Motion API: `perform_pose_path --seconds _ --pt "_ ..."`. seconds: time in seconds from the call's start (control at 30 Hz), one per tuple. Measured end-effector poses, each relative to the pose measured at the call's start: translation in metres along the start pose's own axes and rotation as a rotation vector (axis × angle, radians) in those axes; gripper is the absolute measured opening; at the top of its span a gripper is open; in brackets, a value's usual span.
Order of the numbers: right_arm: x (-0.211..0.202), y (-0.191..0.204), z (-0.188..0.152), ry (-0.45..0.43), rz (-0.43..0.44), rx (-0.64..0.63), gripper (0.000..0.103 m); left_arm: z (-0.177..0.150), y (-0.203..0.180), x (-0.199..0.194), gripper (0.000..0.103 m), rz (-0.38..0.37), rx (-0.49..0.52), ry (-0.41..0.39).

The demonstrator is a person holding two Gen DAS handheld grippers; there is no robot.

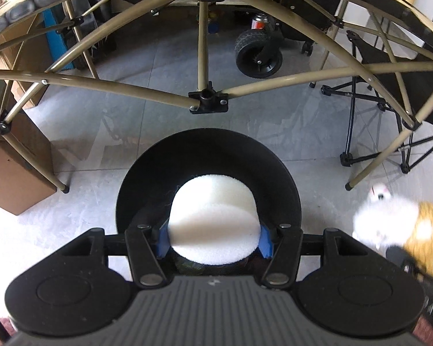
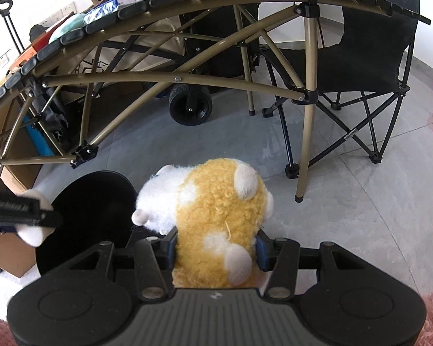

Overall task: Collect trash
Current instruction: 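Open the left tool to drop the foam cylinder into the bin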

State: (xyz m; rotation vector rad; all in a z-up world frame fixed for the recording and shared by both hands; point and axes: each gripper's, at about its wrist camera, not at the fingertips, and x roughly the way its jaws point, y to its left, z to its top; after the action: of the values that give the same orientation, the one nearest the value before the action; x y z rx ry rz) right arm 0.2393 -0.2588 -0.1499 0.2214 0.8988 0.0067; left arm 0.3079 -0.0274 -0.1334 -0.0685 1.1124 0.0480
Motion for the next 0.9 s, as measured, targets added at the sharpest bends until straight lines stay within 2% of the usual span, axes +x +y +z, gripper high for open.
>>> perform_pose_path --seconds 0.17,0.3,0.7,0.73,0.77,0.83,0.9 --pt "0.003 0.001 0.001 0.009 0.000 0.004 0.049 0.013 -0.002 0.016 0.058 0.003 -0.057 0.046" --pt "0.007 0.001 0.001 0.025 -0.001 0.006 0.049 0.015 -0.006 0.023 0.058 -0.015 -0.062 0.075" --pt "0.012 -0.002 0.002 0.042 -0.002 0.011 0.049 0.015 -0.014 0.028 0.059 -0.005 -0.055 0.074" --pt "0.011 -0.002 0.001 0.041 -0.003 0.011 0.049 0.015 -0.014 0.027 0.065 0.001 -0.055 0.072" --pt "0.011 -0.002 0.001 0.040 -0.003 0.011 0.049 0.015 -0.014 0.026 0.083 0.001 -0.059 0.073" --pt "0.010 -0.002 0.001 0.039 -0.003 0.011 0.049 0.015 -0.012 0.025 0.103 0.007 -0.077 0.076" --pt "0.010 -0.003 0.000 0.038 -0.002 0.010 0.049 0.015 -0.012 0.024 0.103 0.012 -0.074 0.071"
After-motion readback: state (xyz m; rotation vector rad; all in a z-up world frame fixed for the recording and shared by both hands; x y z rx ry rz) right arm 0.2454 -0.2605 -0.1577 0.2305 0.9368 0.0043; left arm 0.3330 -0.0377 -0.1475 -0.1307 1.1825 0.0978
